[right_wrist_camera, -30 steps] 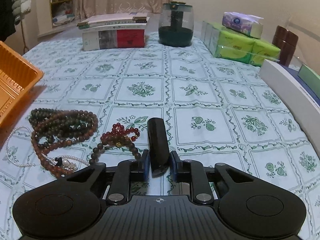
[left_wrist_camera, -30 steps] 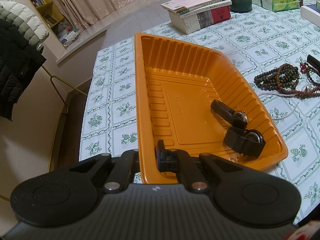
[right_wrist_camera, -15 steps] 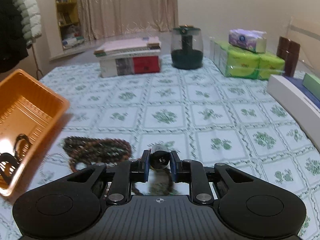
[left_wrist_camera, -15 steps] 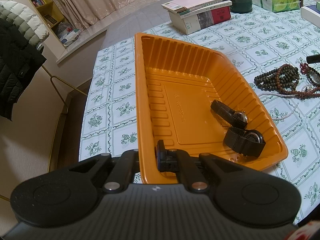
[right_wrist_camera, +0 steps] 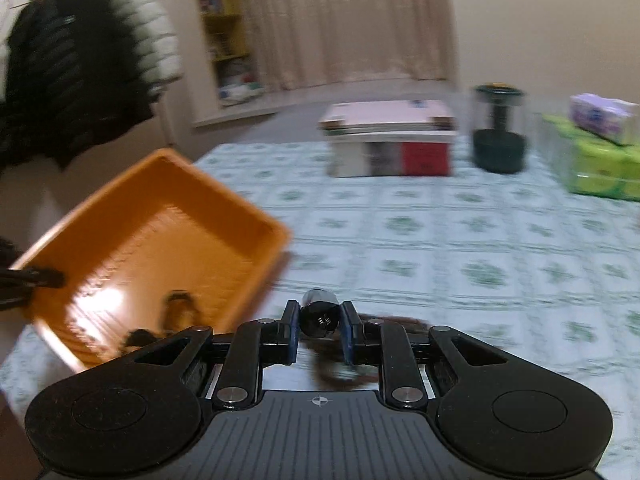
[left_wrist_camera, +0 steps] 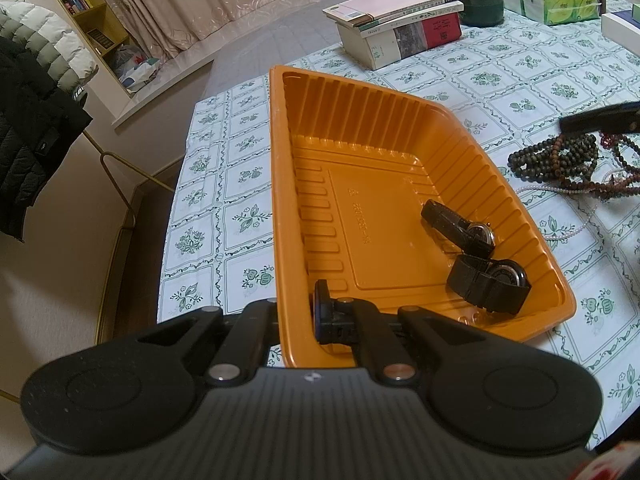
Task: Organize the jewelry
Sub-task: 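Hold the tray with the left gripper while the right gripper places the black item inside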
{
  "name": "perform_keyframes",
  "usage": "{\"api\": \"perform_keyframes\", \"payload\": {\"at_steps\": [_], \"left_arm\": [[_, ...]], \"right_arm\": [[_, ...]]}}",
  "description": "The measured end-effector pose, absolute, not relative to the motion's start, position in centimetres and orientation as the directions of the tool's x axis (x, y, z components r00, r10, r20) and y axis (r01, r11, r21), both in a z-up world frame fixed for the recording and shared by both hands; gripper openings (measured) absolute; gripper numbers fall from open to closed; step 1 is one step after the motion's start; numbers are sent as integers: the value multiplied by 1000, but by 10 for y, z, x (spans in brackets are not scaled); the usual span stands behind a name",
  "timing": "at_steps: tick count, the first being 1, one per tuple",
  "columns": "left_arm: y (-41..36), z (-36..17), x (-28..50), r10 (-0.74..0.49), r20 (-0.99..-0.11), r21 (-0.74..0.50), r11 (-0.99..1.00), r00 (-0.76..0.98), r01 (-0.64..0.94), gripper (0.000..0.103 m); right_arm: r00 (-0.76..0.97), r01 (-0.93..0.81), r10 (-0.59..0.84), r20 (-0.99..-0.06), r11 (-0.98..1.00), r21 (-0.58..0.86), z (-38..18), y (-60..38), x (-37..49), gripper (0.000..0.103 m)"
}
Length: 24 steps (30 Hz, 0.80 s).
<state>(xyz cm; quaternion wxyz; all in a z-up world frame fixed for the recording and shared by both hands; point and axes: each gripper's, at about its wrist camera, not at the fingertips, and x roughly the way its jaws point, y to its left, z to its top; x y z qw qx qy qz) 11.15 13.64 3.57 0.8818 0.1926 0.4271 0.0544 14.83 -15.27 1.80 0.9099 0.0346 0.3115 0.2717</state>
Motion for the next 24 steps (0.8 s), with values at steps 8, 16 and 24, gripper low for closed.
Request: {"api": "perform_keyframes", "payload": {"at_steps": [8,16,24], "left_arm": [[137,35,112,258,-732,384,921,631,69,3],[137,35,113,253,-732,380,922,632,71,3],[139,34,113,248,-732,374,925,634,69,3]], "right_arm": [[530,-608,665,-527,731,311,19,-79,142,21],[392,-664,774,-497,612,430,16,-42,135,21],[307,-675,807,-504,558,483,18,-32,135,21]]}}
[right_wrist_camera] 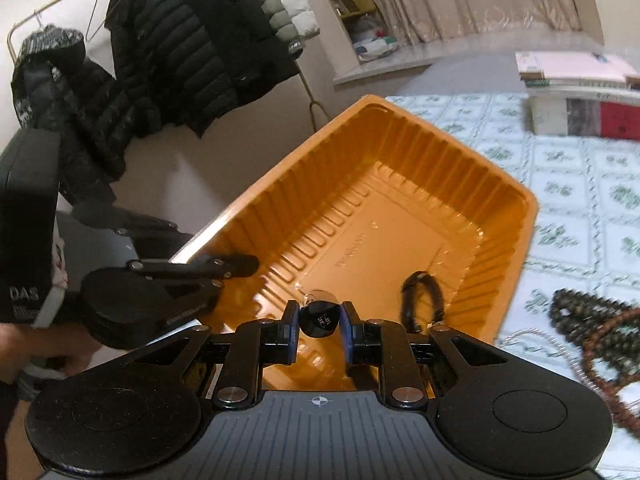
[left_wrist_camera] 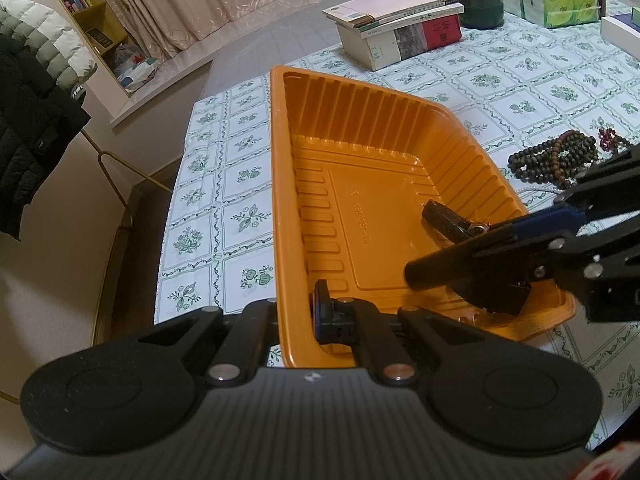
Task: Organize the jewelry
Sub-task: 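Hold the tray with the left gripper while the right gripper places the black item inside, then grasp a dark bead bracelet from the pile with the right gripper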
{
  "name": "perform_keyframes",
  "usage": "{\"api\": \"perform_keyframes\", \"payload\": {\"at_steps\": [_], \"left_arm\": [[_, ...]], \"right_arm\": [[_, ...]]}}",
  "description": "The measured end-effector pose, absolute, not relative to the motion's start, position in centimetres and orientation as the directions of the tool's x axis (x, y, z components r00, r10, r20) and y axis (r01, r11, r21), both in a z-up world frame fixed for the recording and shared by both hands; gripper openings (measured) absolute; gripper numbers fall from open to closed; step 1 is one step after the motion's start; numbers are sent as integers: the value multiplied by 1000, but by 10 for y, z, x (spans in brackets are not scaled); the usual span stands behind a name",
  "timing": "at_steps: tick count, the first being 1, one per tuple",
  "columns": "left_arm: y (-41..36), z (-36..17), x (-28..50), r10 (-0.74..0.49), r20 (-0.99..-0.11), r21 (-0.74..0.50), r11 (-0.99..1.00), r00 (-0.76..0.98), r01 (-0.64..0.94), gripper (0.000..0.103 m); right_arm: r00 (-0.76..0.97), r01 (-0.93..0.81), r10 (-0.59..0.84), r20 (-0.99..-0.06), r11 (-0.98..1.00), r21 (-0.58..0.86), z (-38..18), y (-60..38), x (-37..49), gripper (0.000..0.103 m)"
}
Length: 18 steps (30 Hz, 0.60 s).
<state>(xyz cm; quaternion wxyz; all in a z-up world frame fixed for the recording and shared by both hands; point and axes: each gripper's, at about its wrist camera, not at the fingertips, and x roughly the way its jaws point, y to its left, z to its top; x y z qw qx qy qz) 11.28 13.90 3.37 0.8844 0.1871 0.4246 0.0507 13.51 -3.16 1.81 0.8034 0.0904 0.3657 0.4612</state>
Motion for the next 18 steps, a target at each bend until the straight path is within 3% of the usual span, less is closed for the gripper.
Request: {"api": "perform_keyframes", "payload": {"at_steps": [4,6,7,18], "left_arm": [[140,33,112,247,-733,370,927,634,67,3],[140,33,112,246,-732,369,927,635,66,3],[140,33,112,246,-732,370,927,635,67,3],[140,33,111,249,-730,371,926,637,64,3]], "right_arm": [[264,-651,824,-501,536,538,8,-27,142,24],[289,-632,798,-529,574,521,5,-30,142,47],[297,-632,795,-529,579,516,4,-33,142,49],[467,-496,669,-579,740,455,-15,-120,128,50]]}}
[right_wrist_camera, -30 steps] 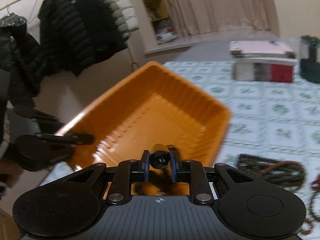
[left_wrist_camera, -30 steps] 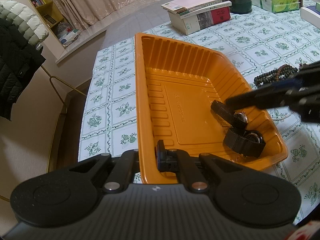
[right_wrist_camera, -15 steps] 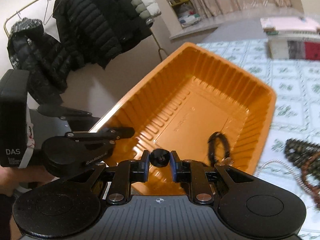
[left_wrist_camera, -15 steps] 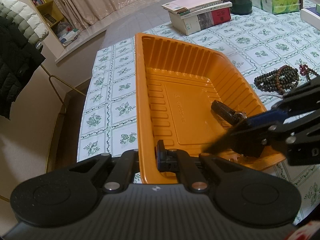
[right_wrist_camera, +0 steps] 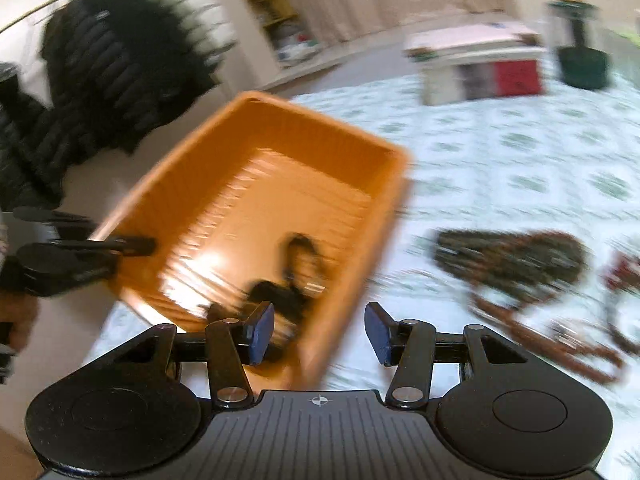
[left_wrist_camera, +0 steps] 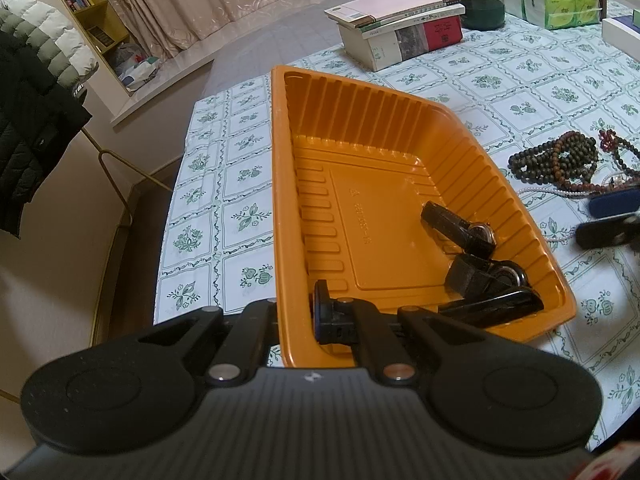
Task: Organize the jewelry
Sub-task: 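Grasp a dark bead bracelet from the pile with the right gripper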
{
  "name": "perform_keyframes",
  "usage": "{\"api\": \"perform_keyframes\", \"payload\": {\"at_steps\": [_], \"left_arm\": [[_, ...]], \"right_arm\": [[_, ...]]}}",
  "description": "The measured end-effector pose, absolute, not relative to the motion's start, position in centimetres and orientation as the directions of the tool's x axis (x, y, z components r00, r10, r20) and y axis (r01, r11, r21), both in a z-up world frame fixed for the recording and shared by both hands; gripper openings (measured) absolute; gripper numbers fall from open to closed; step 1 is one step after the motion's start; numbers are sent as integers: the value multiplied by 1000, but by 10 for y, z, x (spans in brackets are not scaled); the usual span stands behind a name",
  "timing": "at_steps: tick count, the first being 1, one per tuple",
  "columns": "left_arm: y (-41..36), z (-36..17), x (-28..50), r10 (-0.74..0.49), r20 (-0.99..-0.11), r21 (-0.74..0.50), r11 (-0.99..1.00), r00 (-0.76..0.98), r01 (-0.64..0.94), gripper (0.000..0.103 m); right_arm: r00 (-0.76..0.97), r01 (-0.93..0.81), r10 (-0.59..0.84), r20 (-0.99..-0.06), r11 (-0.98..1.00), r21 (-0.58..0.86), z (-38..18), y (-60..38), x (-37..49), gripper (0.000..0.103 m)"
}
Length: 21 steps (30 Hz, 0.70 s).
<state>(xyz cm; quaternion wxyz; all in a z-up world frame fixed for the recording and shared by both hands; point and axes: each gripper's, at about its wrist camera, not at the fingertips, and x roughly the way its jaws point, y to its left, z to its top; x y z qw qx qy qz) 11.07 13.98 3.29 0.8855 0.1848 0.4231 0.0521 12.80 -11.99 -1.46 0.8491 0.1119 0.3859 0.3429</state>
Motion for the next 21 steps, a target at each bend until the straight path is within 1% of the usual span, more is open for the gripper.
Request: {"api": "perform_keyframes", "payload": {"at_steps": [5,9,12,21], "left_arm": [[139,34,111,252,-729,374,925,637,62,3],[138,34,111,253,-728,376,925,638,62,3],[137,35,111,256,-727,379,923,638,61,3],[135,36,110,263,-726,387,920,635,62,3]], "right_arm": [[570,-363,547,-613,837,409,-26,-180,118,50],[659,-267,409,-632,912,312,-30,-222,111,50],[686,-212,332,-648,943,258,-34,-241,110,50],[724,-153,244,-646,969,195,-43,-263,132,50]]}}
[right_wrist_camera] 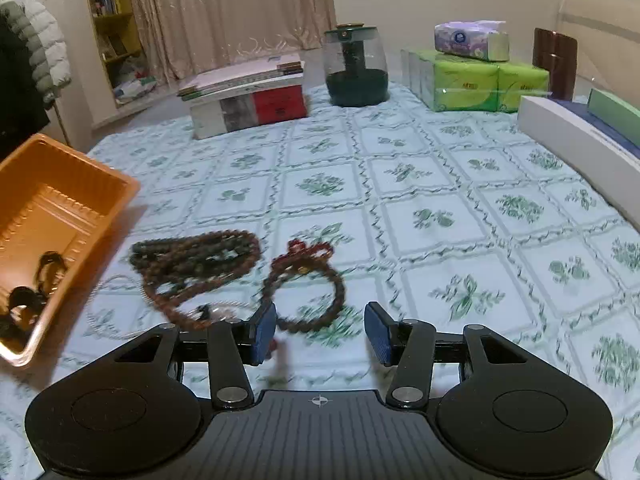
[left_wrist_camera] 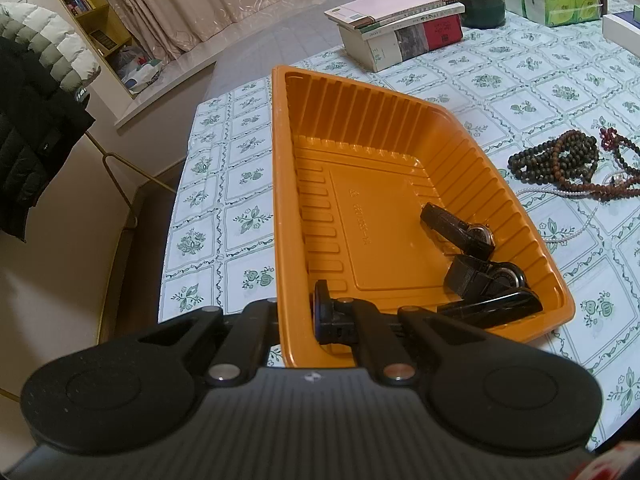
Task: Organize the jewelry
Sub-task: 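Grasp a dark bead bracelet from the pile with the right gripper, then hold the tray with the left gripper while the right gripper drops the bead bracelet inside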
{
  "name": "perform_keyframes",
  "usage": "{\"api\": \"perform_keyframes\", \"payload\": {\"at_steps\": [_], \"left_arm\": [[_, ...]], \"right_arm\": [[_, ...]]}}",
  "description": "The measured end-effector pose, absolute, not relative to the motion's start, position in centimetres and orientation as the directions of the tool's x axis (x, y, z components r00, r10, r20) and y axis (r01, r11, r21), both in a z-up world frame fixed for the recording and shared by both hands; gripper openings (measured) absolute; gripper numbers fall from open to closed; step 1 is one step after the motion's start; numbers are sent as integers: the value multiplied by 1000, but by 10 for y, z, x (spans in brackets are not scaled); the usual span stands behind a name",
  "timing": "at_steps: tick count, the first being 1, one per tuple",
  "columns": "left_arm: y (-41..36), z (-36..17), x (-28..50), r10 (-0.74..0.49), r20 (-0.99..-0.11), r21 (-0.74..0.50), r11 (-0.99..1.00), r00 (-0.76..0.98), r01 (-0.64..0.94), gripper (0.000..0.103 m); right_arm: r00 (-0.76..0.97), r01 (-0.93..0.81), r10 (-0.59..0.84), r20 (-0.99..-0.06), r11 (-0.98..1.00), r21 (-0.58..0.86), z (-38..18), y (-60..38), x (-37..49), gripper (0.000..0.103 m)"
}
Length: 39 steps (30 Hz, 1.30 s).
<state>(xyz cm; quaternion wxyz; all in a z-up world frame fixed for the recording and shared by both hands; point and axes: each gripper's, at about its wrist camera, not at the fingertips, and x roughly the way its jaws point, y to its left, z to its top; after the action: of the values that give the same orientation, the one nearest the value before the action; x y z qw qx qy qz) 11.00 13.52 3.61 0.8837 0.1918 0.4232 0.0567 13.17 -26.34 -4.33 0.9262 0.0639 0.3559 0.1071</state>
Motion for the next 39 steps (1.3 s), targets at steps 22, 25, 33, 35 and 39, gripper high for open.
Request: {"api": "perform_keyframes", "payload": {"at_steps": [22,25,33,35,39], "left_arm": [[135,36,111,264,-726,390,919,634,63,3],[135,35,111,263,-726,389,919,635,63,3],[135,36,111,260,-726,384,921,637,62,3],[135,35,111,259,-726,383,922,637,62,3],[136,35,111,258,-726,382,922,638,62,3]], "right_arm": [[721,-165,153,-676,985,47,-47,-254,156,6],[749,-173,167,-642,983,54,-29,-254,151,6],[782,-254,251,-570,964,76,14,-234,148,6],[781,-287,290,-554,953,96,23,-224,146,6],[759,-360,376,-531,922,139,35,-199,146,6]]}}
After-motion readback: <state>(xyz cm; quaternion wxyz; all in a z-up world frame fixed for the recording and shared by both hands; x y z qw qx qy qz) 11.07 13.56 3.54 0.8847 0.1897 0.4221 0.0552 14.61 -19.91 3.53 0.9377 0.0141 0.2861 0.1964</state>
